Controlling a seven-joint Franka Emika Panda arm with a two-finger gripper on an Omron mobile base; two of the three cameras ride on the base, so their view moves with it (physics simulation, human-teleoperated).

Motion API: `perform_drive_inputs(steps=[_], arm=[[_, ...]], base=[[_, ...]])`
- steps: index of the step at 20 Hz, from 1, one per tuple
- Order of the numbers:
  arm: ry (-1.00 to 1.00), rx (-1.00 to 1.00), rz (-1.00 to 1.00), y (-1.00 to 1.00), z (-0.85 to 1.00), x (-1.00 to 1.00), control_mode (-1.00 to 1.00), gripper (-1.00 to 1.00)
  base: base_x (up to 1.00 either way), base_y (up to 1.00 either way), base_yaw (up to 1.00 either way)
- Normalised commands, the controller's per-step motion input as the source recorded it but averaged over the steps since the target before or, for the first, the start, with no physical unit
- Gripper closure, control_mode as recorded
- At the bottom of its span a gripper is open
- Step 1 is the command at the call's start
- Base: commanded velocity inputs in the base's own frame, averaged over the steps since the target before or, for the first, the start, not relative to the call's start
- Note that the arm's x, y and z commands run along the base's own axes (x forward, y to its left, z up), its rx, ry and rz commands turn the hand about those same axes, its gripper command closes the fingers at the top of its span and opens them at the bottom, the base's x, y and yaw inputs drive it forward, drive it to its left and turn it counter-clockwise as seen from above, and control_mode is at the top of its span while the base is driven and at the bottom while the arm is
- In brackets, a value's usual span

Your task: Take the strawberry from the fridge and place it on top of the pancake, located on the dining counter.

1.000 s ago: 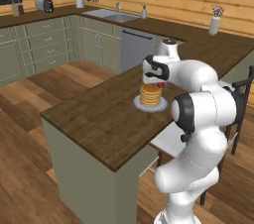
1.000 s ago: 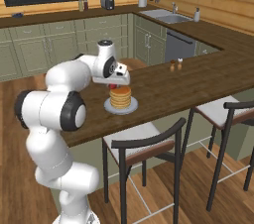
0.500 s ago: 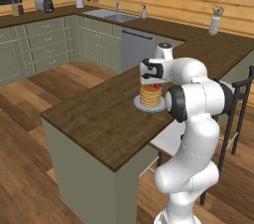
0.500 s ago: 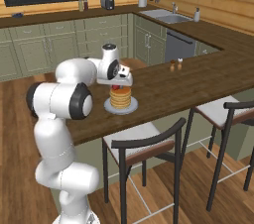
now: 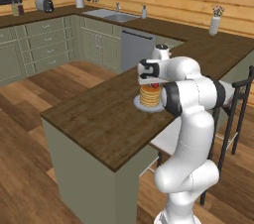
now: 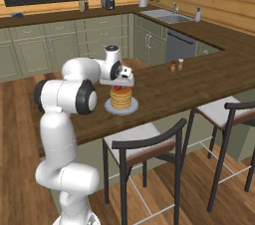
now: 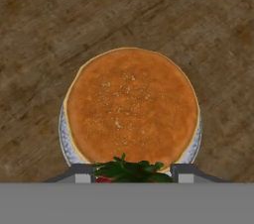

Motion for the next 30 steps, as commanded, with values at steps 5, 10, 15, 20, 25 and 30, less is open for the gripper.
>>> perform_drive_inputs(steps=[5,10,15,20,25,30], arm=[[0.00,0.00,0.00,0.00,-0.18,0.21,-1.00,1.00],[0.00,0.00,0.00,-0.07,-0.18,0.11,-1.00,1.00],[0.00,0.00,0.00,0.00,-0.25,0.05,-1.00,1.00],[0.00,0.00,0.00,0.00,-0.25,0.02,-1.00,-1.00],[0.00,0.00,0.00,-0.01,-0.22,-0.02,-1.00,-1.00],[0.02,0.00,0.00,0.00,-0.13,-0.06,-1.00,-1.00]], base=[[0.00,0.00,0.00],[0.00,0.00,0.00],[0.00,0.00,0.00],[0.00,0.00,0.00],[0.00,0.00,0.00],[0.00,0.00,0.00]])
